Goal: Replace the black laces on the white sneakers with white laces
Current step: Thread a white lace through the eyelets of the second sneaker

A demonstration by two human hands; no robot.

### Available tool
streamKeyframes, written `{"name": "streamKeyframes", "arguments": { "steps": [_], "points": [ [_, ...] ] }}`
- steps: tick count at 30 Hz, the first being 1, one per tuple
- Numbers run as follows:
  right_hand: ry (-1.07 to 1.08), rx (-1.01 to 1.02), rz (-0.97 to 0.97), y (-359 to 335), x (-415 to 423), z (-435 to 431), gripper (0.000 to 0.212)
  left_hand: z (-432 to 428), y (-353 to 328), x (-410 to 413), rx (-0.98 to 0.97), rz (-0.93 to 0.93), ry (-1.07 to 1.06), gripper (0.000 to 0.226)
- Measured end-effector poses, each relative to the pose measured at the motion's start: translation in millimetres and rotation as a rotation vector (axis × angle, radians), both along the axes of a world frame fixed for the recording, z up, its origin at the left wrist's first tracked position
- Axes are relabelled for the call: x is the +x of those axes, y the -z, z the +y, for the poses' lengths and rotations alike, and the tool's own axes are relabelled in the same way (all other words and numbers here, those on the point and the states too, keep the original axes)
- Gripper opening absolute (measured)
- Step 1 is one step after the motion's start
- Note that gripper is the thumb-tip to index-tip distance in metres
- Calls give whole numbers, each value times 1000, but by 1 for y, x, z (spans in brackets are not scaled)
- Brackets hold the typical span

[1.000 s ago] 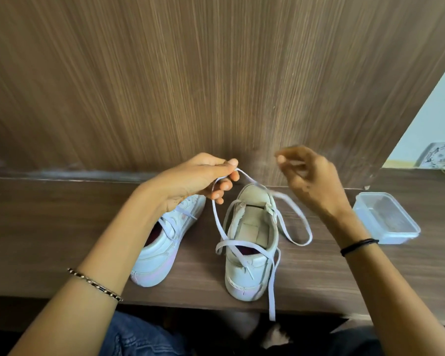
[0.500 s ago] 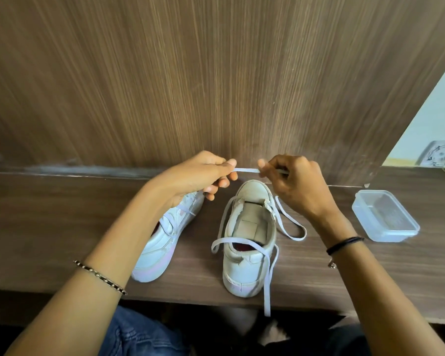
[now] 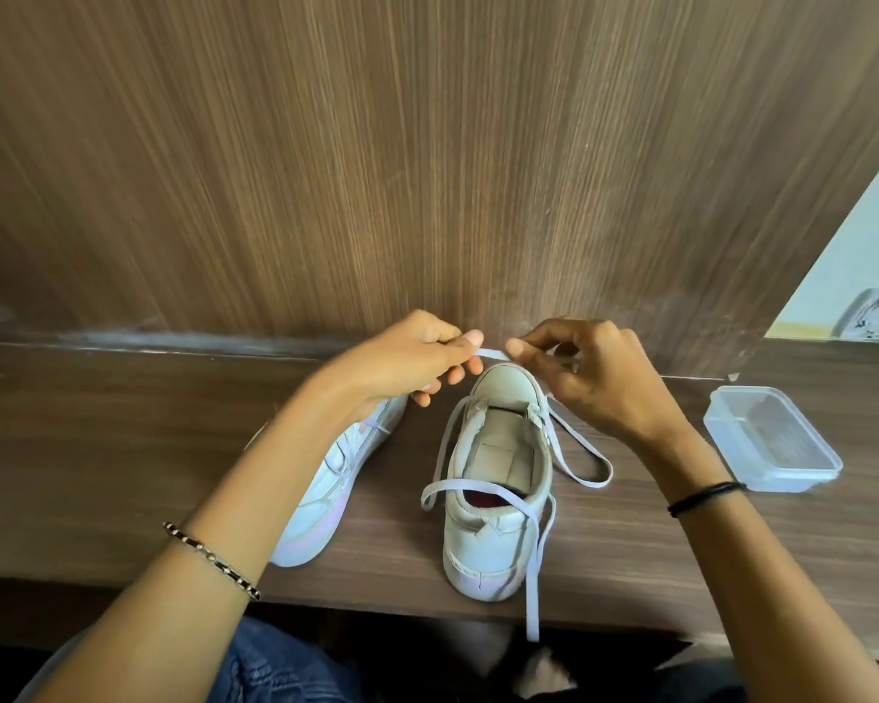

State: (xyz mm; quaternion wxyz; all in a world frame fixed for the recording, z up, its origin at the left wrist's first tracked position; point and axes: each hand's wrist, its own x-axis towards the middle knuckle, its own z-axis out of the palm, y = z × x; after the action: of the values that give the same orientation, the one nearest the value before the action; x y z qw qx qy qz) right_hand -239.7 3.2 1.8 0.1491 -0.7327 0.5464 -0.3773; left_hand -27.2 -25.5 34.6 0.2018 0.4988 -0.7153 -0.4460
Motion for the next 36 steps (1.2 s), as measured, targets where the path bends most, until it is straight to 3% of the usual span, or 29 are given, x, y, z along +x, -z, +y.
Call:
{"name": "streamKeyframes", "arguments": {
  "steps": [4,9,12,15,17,19,22,25,29,33,36],
  "points": [
    [-227,148,-132,-1,6,3,28,0,4,-9,-33,27,32,37],
    [-104,59,-54,5,5,-3,15,-4,12,-13,-60,-25,-44,44],
    [-10,43,-24,9,-1,-5,17,-3,19,-13,-199,-228,-155,46],
    [40,84,-33,12,-6,-5,23,6,24,-17,-391,-492,-281,32],
    [41,159,-54,13,-9,-5,22,13,23,-21,-482,-499,-333,26],
    [25,245,-56,16,-11,-6,16,19,21,-23,-464,-435,-296,31],
    [36,310,30,22,-14,-9,8,21,25,-26,-264,-478,-159,43],
    [36,319,90,23,-14,-9,10,17,33,-28,-273,-560,-142,12],
    [60,309,119,23,-14,-10,14,12,39,-22,-264,-448,-148,23],
    [4,319,176,26,-9,-11,13,7,43,-3,-39,-105,-203,1],
    [-39,288,150,27,-6,-11,13,4,43,7,103,36,-212,8]
  ]
}}
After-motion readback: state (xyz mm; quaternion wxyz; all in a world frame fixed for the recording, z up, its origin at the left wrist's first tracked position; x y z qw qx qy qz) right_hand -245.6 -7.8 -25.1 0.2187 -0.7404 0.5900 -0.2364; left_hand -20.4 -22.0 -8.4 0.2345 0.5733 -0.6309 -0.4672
